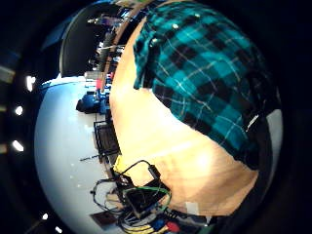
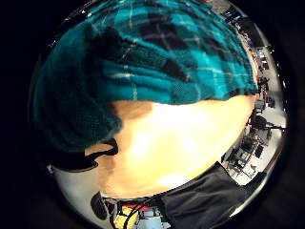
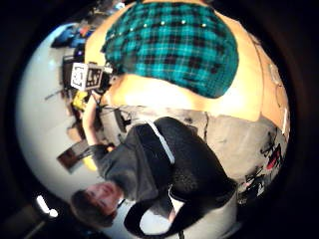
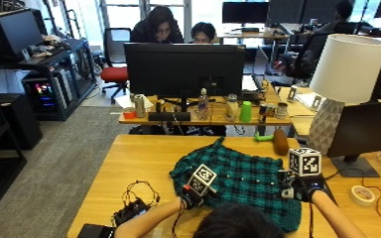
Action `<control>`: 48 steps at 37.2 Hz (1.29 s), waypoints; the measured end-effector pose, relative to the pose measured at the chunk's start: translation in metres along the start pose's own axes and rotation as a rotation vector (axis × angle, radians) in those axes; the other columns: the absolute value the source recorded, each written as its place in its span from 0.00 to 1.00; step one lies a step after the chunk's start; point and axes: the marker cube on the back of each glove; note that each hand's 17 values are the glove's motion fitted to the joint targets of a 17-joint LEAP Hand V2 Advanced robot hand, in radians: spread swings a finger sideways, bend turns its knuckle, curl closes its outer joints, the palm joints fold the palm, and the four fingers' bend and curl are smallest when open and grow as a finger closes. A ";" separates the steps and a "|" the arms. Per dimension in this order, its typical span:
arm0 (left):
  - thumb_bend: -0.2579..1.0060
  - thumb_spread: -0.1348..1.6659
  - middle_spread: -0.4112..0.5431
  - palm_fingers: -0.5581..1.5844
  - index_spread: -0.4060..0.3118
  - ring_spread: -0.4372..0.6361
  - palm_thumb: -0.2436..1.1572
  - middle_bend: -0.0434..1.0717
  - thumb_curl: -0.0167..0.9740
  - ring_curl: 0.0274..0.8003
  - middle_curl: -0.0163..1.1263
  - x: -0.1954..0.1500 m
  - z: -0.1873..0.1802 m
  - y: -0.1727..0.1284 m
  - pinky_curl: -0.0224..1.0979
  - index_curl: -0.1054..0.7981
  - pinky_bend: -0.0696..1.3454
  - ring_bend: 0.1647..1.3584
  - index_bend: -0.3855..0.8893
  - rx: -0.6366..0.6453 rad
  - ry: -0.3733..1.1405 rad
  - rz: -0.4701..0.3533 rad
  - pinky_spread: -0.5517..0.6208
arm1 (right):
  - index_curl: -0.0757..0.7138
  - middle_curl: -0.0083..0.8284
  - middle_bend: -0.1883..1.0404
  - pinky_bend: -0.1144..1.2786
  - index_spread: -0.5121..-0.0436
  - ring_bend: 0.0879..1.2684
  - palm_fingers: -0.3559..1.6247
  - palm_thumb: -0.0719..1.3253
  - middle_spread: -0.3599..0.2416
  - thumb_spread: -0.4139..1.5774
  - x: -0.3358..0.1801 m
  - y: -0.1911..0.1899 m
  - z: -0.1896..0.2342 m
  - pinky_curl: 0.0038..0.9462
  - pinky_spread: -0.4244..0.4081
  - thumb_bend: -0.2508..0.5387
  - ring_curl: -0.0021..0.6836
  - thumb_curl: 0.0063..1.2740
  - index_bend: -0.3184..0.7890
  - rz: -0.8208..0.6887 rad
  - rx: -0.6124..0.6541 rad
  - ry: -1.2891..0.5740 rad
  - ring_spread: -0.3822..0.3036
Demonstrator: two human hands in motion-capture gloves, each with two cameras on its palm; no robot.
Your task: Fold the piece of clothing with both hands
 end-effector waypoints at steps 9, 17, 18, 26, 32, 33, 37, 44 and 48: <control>0.38 0.62 0.18 0.81 0.24 0.13 0.73 0.46 0.51 0.43 0.37 -0.025 -0.066 -0.019 0.34 0.50 0.46 0.42 0.48 0.133 -0.103 -0.051 0.18 | 0.32 0.43 0.34 0.49 0.32 0.40 0.36 0.29 0.55 0.78 -0.027 -0.065 0.078 0.35 0.71 0.35 0.47 0.19 0.35 -0.084 -0.001 -0.060 0.57; 0.35 0.61 0.14 0.81 0.22 0.09 0.75 0.44 0.56 0.46 0.40 -0.035 -0.093 -0.026 0.35 0.55 0.41 0.40 0.46 0.157 -0.072 -0.087 0.16 | 0.29 0.45 0.35 0.52 0.37 0.44 0.38 0.36 0.54 0.78 -0.049 -0.138 0.157 0.37 0.68 0.34 0.50 0.21 0.35 -0.064 0.029 0.096 0.53; 0.34 0.61 0.14 0.82 0.22 0.09 0.75 0.43 0.57 0.46 0.40 -0.036 -0.094 -0.025 0.35 0.56 0.40 0.40 0.46 0.152 -0.068 -0.087 0.16 | 0.29 0.45 0.34 0.52 0.38 0.44 0.38 0.36 0.54 0.78 -0.051 -0.143 0.161 0.37 0.67 0.34 0.51 0.21 0.35 -0.052 0.055 0.119 0.53; 0.31 0.61 0.12 0.82 0.21 0.08 0.76 0.41 0.60 0.49 0.42 -0.044 -0.080 -0.021 0.37 0.59 0.38 0.38 0.44 0.145 -0.096 -0.093 0.16 | 0.33 0.49 0.41 0.55 0.51 0.49 0.70 0.69 0.41 0.75 -0.040 -0.159 0.149 0.35 0.37 0.60 0.50 0.32 0.43 0.025 0.263 0.237 0.35; 0.29 0.65 0.12 0.80 0.20 0.08 0.75 0.41 0.61 0.50 0.43 -0.042 -0.077 0.000 0.36 0.61 0.33 0.37 0.44 0.102 -0.074 -0.071 0.17 | 0.41 0.54 0.43 0.54 0.53 0.52 0.78 0.76 0.34 0.74 -0.039 -0.147 0.124 0.40 0.23 0.62 0.60 0.35 0.43 -0.025 0.185 0.237 0.27; 0.29 0.66 0.12 0.81 0.20 0.08 0.75 0.40 0.61 0.50 0.44 -0.043 -0.078 0.004 0.36 0.61 0.33 0.37 0.44 0.094 -0.065 -0.062 0.17 | 0.42 0.55 0.43 0.54 0.54 0.53 0.78 0.76 0.33 0.74 -0.040 -0.143 0.120 0.41 0.22 0.62 0.61 0.35 0.43 -0.035 0.173 0.236 0.27; 0.28 0.67 0.12 0.81 0.20 0.08 0.75 0.39 0.62 0.51 0.44 -0.048 -0.087 0.023 0.37 0.62 0.32 0.36 0.44 0.099 -0.018 -0.020 0.17 | 0.45 0.57 0.44 0.53 0.53 0.52 0.79 0.78 0.30 0.74 -0.047 -0.120 0.103 0.41 0.18 0.62 0.62 0.36 0.42 -0.070 0.139 0.229 0.25; 0.27 0.71 0.11 0.81 0.19 0.08 0.74 0.39 0.62 0.52 0.46 -0.067 -0.103 0.044 0.37 0.63 0.30 0.36 0.43 0.117 0.061 -0.009 0.17 | 0.48 0.59 0.45 0.53 0.54 0.51 0.82 0.82 0.29 0.74 -0.058 -0.086 0.067 0.41 0.15 0.61 0.63 0.37 0.42 -0.109 0.150 0.213 0.23; 0.27 0.73 0.11 0.81 0.20 0.08 0.74 0.39 0.63 0.53 0.47 -0.072 -0.121 0.060 0.37 0.63 0.28 0.36 0.43 0.071 0.079 0.042 0.17 | 0.50 0.59 0.45 0.53 0.54 0.52 0.82 0.83 0.27 0.75 -0.062 -0.070 0.050 0.42 0.14 0.60 0.64 0.37 0.43 -0.126 0.141 0.208 0.22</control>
